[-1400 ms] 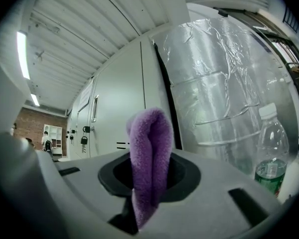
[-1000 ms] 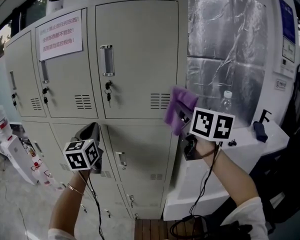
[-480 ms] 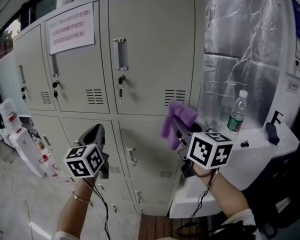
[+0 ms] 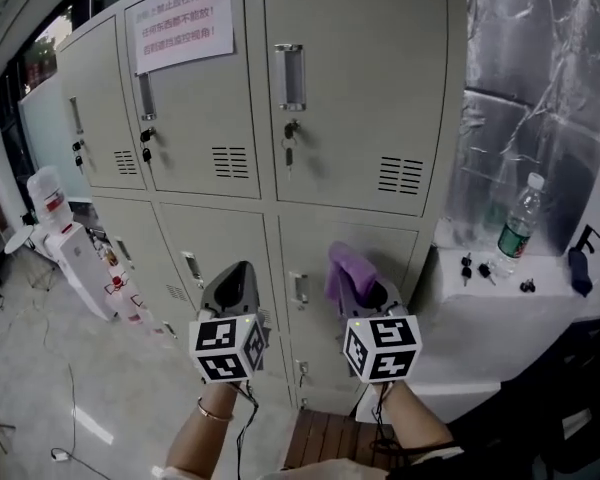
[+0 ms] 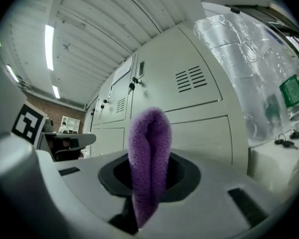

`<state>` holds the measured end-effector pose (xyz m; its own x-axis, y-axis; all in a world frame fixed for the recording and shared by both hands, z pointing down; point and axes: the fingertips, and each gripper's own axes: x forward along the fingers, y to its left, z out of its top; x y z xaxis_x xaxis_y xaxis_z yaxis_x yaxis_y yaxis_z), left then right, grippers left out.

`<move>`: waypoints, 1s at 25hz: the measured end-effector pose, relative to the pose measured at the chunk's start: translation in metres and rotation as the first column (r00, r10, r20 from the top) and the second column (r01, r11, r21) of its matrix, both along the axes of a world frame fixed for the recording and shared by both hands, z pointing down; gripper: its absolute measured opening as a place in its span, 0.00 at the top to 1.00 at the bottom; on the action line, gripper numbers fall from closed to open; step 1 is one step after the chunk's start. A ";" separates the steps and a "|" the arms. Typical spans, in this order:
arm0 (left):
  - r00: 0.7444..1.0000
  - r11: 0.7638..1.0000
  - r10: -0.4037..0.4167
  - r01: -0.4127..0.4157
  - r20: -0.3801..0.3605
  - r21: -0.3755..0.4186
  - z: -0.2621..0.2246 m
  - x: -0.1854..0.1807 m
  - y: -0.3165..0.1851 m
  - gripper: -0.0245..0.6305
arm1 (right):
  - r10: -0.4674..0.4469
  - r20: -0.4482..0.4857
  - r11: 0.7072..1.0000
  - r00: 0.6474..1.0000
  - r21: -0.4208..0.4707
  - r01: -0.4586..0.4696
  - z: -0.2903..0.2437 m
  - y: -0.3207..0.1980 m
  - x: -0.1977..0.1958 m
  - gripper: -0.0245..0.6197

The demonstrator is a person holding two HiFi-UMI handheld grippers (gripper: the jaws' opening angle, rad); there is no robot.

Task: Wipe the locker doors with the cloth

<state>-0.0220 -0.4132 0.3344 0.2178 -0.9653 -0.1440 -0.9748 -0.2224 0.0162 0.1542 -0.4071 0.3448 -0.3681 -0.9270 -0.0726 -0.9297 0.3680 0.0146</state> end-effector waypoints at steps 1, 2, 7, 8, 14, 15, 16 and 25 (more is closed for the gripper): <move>1.000 1.000 -0.014 0.014 0.002 -0.002 0.008 0.000 0.002 0.95 | -0.004 0.001 1.000 1.000 -0.004 0.004 0.006 -0.001 -0.006 0.86; 1.000 1.000 -0.031 0.031 0.004 -0.003 0.016 -0.002 0.004 0.95 | -0.008 0.000 1.000 1.000 -0.006 0.008 0.012 -0.002 -0.013 0.86; 0.995 0.995 -0.098 0.097 -0.030 -0.039 0.049 -0.013 0.009 0.95 | -0.037 -0.037 0.999 0.999 -0.022 0.036 0.044 -0.008 -0.046 0.86; 0.994 0.994 -0.103 0.101 -0.046 -0.047 0.053 -0.015 0.009 0.95 | -0.042 -0.034 0.999 0.999 -0.031 0.041 0.050 -0.009 -0.050 0.86; 0.985 0.986 -0.151 0.144 -0.083 -0.079 0.071 -0.034 0.009 0.95 | -0.053 -0.023 0.997 0.998 -0.065 0.051 0.067 -0.015 -0.057 0.87; 0.984 0.986 -0.156 0.149 -0.086 -0.080 0.072 -0.036 0.008 0.95 | -0.054 -0.023 0.997 0.998 -0.063 0.053 0.067 -0.016 -0.058 0.87; 0.983 0.985 -0.158 0.151 -0.091 -0.080 0.073 -0.039 0.008 0.95 | -0.055 -0.022 0.997 0.998 -0.061 0.054 0.066 -0.017 -0.058 0.87; 0.981 0.986 -0.156 0.148 -0.112 -0.072 0.073 -0.044 0.006 0.95 | -0.070 -0.014 0.995 0.997 -0.077 0.069 0.072 -0.019 -0.056 0.87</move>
